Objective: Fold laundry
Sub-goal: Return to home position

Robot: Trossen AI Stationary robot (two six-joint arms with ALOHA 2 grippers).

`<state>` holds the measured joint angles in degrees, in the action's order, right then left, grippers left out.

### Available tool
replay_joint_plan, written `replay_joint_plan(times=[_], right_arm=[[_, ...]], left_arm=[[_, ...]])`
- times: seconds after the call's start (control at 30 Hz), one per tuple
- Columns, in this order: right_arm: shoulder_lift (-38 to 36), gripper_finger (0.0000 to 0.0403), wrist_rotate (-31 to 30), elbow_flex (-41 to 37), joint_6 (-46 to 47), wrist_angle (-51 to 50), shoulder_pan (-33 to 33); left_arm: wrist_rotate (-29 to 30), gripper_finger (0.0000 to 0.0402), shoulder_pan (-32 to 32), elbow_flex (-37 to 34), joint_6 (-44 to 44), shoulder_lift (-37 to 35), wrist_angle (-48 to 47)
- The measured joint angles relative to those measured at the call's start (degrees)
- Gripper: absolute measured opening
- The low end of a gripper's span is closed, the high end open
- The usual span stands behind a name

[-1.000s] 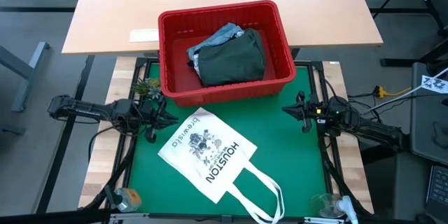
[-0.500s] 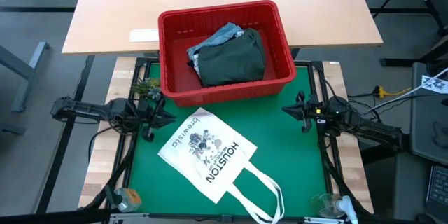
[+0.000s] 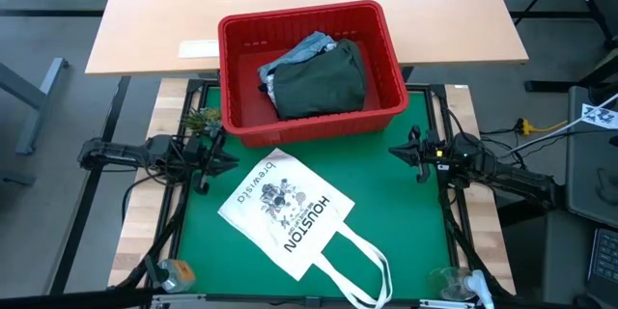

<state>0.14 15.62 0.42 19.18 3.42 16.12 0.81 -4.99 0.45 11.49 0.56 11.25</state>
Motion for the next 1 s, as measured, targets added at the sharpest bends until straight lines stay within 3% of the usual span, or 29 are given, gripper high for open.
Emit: replay_joint_plan(times=[0.43, 1.0], right_arm=[[0.0, 0.0012, 0.0, 0.0, 0.0, 0.0, 0.0], [0.0, 0.0012, 0.0, 0.0, 0.0, 0.0, 0.0]], left_arm=[[2.1, 0.0060, 5.4, 0.0, 0.0, -0.4, -1.6], [2.1, 0.0060, 5.5, 0.0, 0.0, -0.4, -1.6]])
